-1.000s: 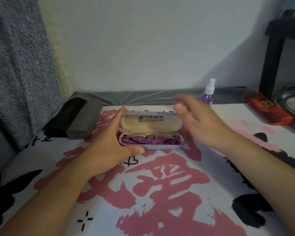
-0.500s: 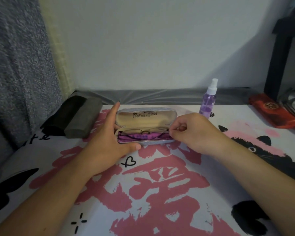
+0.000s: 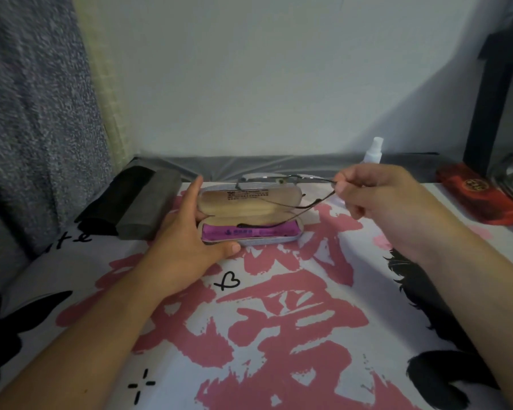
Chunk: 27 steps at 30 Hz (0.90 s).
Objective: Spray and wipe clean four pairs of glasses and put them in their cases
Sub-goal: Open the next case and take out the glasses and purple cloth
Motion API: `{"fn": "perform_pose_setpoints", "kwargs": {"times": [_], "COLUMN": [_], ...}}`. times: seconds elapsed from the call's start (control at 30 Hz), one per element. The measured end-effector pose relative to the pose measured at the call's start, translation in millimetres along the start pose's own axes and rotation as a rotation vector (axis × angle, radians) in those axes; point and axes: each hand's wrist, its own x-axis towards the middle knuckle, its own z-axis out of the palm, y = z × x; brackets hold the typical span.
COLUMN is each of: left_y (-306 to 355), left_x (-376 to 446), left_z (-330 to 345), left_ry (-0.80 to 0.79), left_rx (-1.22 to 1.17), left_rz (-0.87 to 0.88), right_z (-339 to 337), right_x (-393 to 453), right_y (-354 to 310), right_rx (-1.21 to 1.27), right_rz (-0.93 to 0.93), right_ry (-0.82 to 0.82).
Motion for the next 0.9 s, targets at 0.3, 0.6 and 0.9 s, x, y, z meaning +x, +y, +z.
{"fn": "perform_pose_setpoints", "kwargs": {"times": [0.3, 0.6, 0.9], "left_y": [-11, 23, 36], "left_x": [6, -22, -30], "left_z": [-3, -7, 6], "left_ry": [-0.014, 0.544, 0.233], "left_rx": [-0.054, 0.007, -0.204], "left_rz": [0.058, 0.516, 0.212], "right_z": [9, 10, 7], "right_x": [-6, -6, -5], "right_y": [3, 2, -1], "right_rx": [0.221, 0.265, 0.34], "right_rz": [0.131, 0.179, 0.174], "right_ry": [-0.273, -0.27, -0.195]}}
